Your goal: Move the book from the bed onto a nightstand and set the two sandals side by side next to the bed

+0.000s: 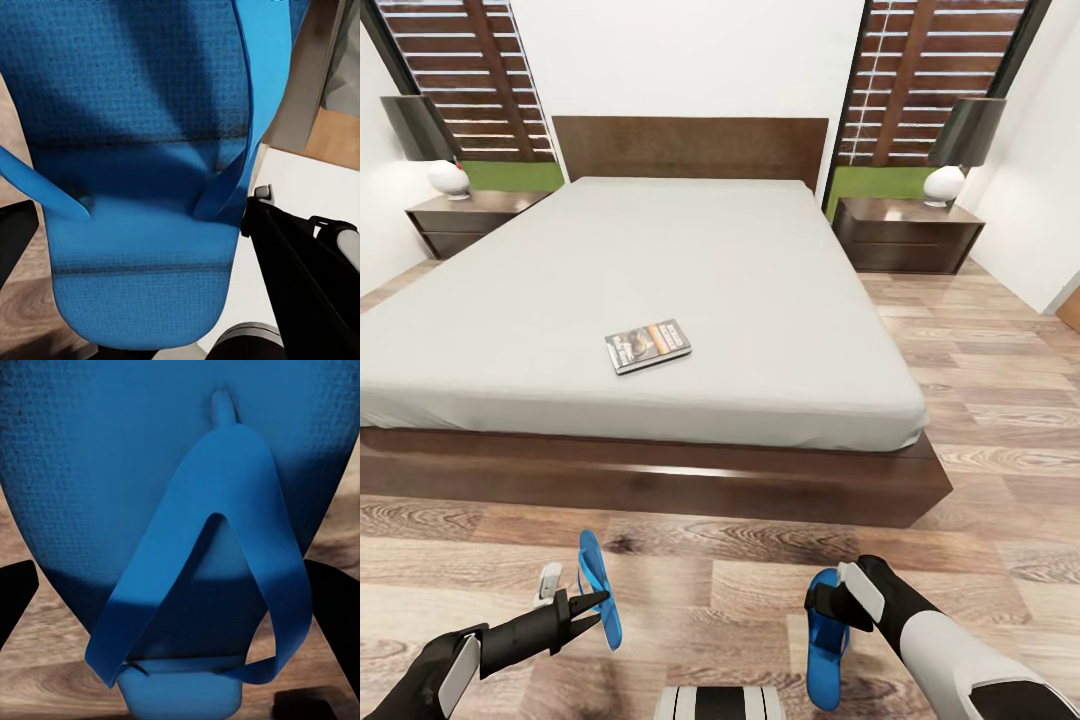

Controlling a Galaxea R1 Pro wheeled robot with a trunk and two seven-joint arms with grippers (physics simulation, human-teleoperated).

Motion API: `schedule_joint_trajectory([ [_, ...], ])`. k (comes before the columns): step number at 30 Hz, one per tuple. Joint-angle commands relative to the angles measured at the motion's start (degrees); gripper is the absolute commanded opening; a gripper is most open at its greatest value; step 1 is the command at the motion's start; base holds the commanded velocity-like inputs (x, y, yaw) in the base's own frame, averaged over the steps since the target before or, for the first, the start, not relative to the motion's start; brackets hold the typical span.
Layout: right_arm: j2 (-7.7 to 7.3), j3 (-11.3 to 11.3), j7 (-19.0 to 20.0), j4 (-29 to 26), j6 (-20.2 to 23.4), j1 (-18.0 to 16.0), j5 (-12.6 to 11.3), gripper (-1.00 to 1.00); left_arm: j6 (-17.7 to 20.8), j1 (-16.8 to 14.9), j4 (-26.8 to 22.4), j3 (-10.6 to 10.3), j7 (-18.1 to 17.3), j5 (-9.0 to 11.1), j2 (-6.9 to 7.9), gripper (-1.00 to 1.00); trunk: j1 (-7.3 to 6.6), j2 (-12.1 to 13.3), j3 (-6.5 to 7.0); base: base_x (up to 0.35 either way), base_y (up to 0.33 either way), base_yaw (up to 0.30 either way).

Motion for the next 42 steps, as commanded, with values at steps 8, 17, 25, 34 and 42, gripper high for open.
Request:
schedule_joint_trajectory([
  [8, -0.07, 0.39, -0.43, -0.11, 0.18, 0.00, -0.65, -1.00, 0.28, -0.02, 0.07, 0.08, -0.11, 0.05, 0.00, -1.00, -0.01, -0.02, -0.04, 0.020, 0.000, 0.000],
  [17, -0.07, 0.39, -0.40, -0.11, 0.14, 0.00, -0.69, -1.00, 0.28, -0.02, 0.10, 0.11, -0.07, 0.01, 0.08, -1.00, -0.01, -0.02, -0.04, 0.079, 0.000, 0.000],
  [25, -0.09, 0.39, -0.41, -0.11, 0.12, 0.00, -0.73, -1.00, 0.28, -0.02, 0.10, 0.14, -0.07, 0.01, 0.09, -1.00, -0.01, -0.02, -0.04, 0.097, 0.000, 0.000],
  [34, -0.08, 0.39, -0.43, -0.11, -0.04, 0.00, -0.70, -1.00, 0.28, -0.02, 0.10, 0.12, -0.09, 0.01, 0.17, -1.00, -0.01, -0.02, -0.04, 0.044, 0.000, 0.000],
  [42, -0.18, 0.39, -0.33, -0.45, 1.43, -0.08, -0.72, -1.00, 0.28, -0.02, 0.10, 0.02, -0.07, -0.07, -0.04, -1.00, -0.01, -0.02, -0.04, 0.002, 0.000, 0.000],
])
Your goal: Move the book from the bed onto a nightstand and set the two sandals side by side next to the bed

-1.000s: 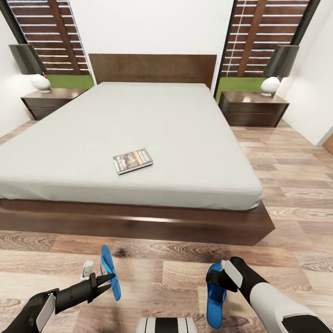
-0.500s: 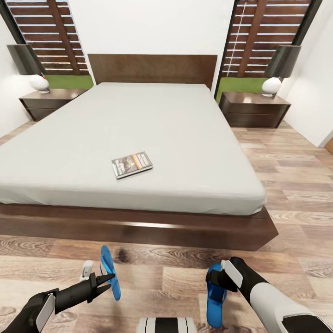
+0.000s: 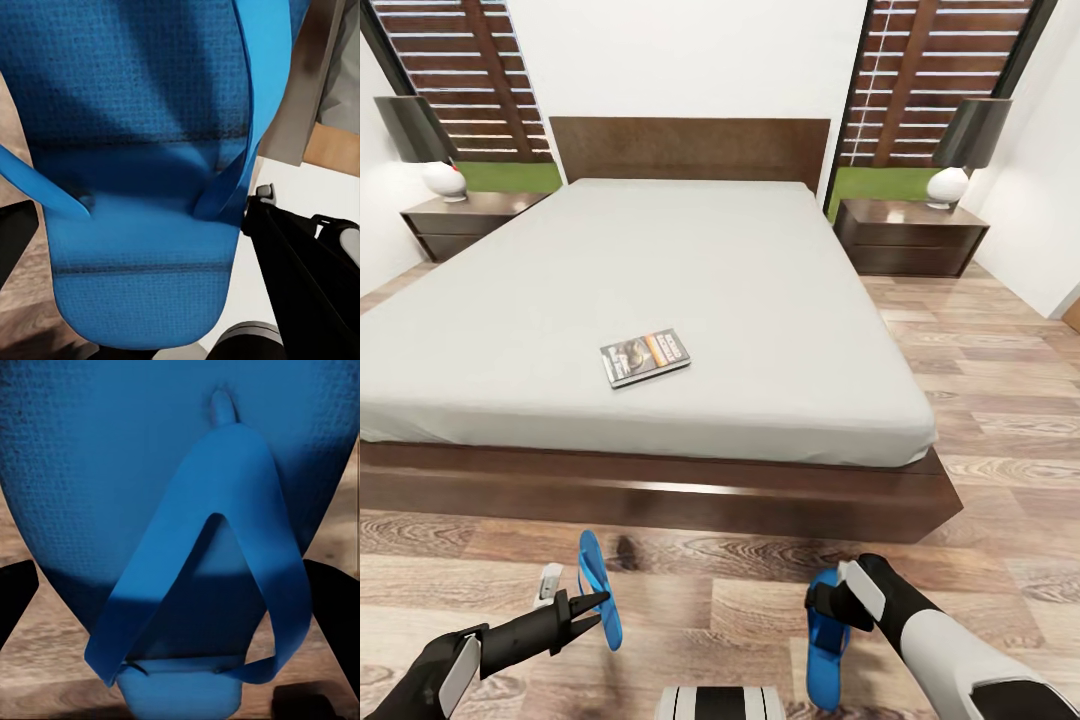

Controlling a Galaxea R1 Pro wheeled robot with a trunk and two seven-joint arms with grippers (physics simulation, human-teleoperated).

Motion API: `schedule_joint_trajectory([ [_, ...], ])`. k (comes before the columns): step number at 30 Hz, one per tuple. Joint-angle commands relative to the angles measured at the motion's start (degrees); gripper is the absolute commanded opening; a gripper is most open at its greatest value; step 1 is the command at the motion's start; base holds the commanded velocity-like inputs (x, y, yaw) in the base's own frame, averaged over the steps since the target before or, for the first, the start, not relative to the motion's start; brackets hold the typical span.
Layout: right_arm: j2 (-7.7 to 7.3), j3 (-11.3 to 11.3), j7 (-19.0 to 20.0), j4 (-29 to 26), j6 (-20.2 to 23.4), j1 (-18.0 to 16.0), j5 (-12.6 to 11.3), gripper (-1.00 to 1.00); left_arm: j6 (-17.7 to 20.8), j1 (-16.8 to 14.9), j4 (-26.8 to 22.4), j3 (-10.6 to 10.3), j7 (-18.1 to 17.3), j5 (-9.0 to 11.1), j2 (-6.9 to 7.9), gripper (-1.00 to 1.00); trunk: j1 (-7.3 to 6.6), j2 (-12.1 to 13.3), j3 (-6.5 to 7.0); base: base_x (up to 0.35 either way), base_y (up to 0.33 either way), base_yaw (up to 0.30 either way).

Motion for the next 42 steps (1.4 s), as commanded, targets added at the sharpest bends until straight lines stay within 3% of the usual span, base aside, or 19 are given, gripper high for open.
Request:
schedule_joint_trajectory([
  [1, -0.13, 0.43, -0.45, -0.14, 0.71, -0.11, -0.67, -1.00, 0.29, -0.02, 0.00, 0.05, -0.18, 0.11, 0.01, -1.00, -0.01, -0.02, -0.04, 0.000, 0.000, 0.000],
  [7, -1.13, 0.36, -0.54, -0.79, 7.27, -2.56, -0.69, -1.00, 0.29, -0.02, -0.06, 0.07, -0.24, 0.15, 0.05, -1.00, -0.01, -0.02, -0.04, 0.000, 0.000, 0.000],
  [13, -1.97, 0.35, -0.74, -1.04, 10.08, -3.33, -0.69, -1.00, 0.36, -0.02, -0.07, 0.10, -0.40, 0.17, 0.37, -1.00, -0.01, -0.02, -0.04, 0.000, 0.000, 0.000],
  [20, -2.12, 0.35, -1.31, -1.12, 10.65, -3.49, -0.69, -1.00, 0.32, -0.02, -0.07, 0.08, -2.55, 0.05, 0.62, -1.00, -0.01, -0.02, -0.04, 0.000, 0.000, 0.000],
  [35, -2.13, 0.35, -4.12, -1.18, 10.73, -4.52, -0.77, -1.00, 0.34, -0.02, -0.06, 0.10, -2.97, 0.00, 0.74, -1.00, -0.01, -0.02, -0.04, 0.000, 0.000, 0.000],
  [42, -2.08, 0.35, -4.13, -1.20, 10.71, -5.37, -0.77, -1.00, 0.37, -0.02, -0.07, 0.10, -3.04, 0.00, 0.82, -1.00, 0.17, -0.11, -1.59, 0.000, 0.000, 0.000],
])
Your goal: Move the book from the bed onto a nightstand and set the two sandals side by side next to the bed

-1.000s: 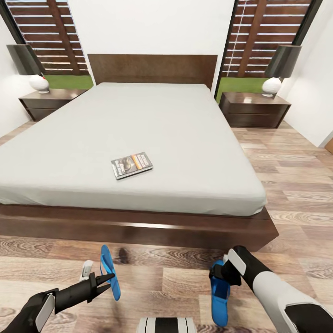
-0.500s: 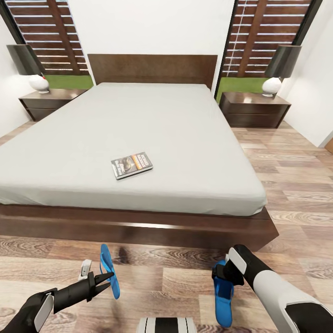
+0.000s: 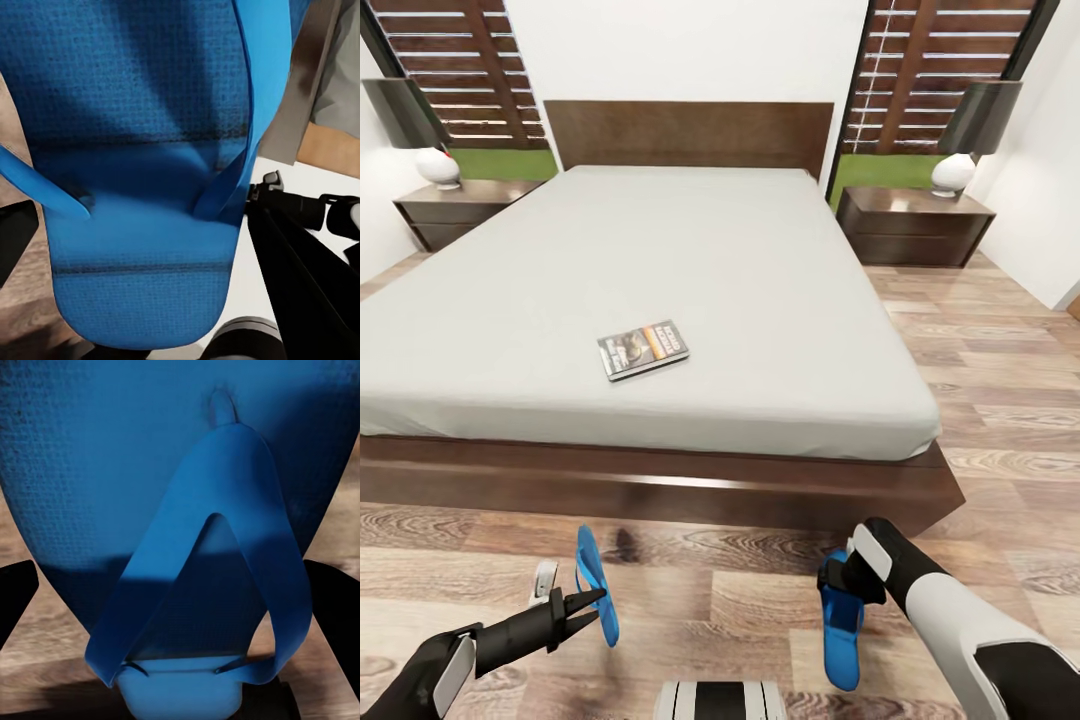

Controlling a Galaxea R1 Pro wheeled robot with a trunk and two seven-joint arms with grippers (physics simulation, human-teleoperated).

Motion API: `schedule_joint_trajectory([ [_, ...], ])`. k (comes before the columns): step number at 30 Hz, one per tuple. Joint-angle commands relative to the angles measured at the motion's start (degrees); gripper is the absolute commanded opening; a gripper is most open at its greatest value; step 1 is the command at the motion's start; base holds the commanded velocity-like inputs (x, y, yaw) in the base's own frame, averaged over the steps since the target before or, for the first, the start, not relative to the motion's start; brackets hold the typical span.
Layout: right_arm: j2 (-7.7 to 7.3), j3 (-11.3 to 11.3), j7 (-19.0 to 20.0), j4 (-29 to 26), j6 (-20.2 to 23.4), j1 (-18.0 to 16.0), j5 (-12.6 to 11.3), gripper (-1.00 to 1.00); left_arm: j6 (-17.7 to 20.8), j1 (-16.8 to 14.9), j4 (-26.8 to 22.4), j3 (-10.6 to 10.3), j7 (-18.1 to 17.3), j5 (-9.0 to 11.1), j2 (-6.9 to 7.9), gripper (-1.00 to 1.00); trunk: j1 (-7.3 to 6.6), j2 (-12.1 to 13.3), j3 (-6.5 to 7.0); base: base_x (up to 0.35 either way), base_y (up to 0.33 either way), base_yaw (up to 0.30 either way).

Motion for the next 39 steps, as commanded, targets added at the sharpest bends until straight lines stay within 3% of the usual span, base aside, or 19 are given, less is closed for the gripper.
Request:
schedule_joint_trajectory([
  [1, -0.04, 0.45, -0.38, -0.11, 0.19, -0.07, -0.60, -1.00, 0.35, -0.03, 0.00, 0.07, -0.17, 0.16, 0.00, -1.00, 0.01, -0.03, -0.27, 0.000, 0.000, 0.000],
  [39, 0.50, 0.52, -0.75, -4.67, -0.15, -0.38, -0.48, -1.00, 0.27, -0.03, 0.00, 0.07, -1.80, 0.16, 1.67, -1.00, 0.99, -0.54, -8.69, 0.000, 0.000, 0.000],
])
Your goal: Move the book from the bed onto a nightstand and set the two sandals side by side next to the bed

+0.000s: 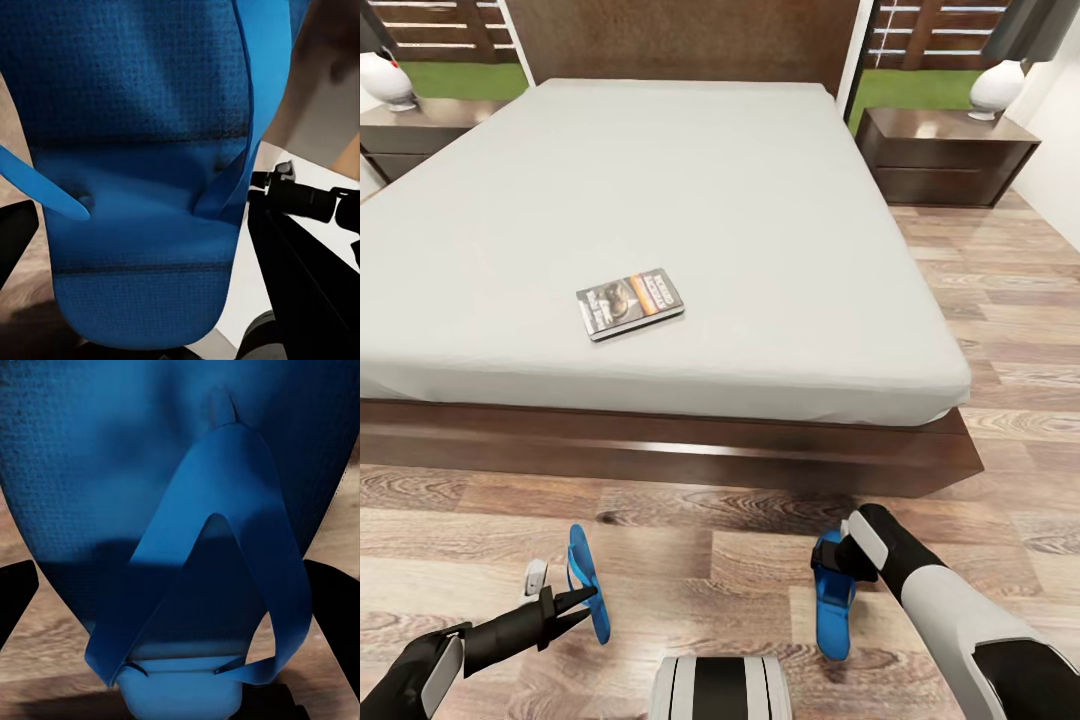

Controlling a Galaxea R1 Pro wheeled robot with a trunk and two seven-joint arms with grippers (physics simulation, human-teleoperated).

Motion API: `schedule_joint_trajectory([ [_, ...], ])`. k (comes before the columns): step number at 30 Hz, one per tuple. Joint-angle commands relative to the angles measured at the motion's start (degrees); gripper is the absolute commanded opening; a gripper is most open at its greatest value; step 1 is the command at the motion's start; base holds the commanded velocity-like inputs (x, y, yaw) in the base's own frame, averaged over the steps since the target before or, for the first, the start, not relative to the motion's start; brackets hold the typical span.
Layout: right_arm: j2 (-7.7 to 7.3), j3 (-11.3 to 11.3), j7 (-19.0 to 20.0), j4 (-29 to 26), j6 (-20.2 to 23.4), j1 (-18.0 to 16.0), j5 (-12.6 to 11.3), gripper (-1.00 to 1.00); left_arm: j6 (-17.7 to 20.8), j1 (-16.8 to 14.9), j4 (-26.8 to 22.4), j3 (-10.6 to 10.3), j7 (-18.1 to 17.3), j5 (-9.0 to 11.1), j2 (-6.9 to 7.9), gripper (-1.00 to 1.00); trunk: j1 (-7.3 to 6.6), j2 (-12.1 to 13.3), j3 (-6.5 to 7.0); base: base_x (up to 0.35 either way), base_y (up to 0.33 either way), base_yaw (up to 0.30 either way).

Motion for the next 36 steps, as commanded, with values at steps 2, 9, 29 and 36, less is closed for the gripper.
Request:
schedule_joint_trajectory([
  [2, -0.05, 0.44, -0.44, -0.52, 0.17, -0.01, -0.57, -1.00, 0.37, -0.02, 0.00, 0.07, -0.20, 0.15, 0.01, -1.00, -0.01, -0.02, -0.04, 0.000, 0.000, 0.000],
  [9, 0.05, 0.45, -0.52, -1.84, 0.17, -0.01, -0.55, -1.00, 0.37, -0.02, 0.00, 0.07, -0.22, 0.15, 0.01, -1.00, -0.01, -0.02, -0.04, 0.000, 0.000, 0.000],
  [29, 0.90, 0.49, -4.21, -3.23, 0.67, -0.01, -0.55, -1.00, 0.32, -0.02, 0.00, 0.06, -0.22, 0.15, 0.01, -1.00, -0.01, -0.02, -0.04, 0.000, 0.000, 0.000],
  [36, 1.00, 0.47, -4.37, -3.30, 0.69, -0.21, -0.55, -1.00, 0.34, -0.02, 0.00, 0.07, -0.22, 0.15, 0.01, -1.00, 0.14, -0.10, -1.37, 0.000, 0.000, 0.000],
])
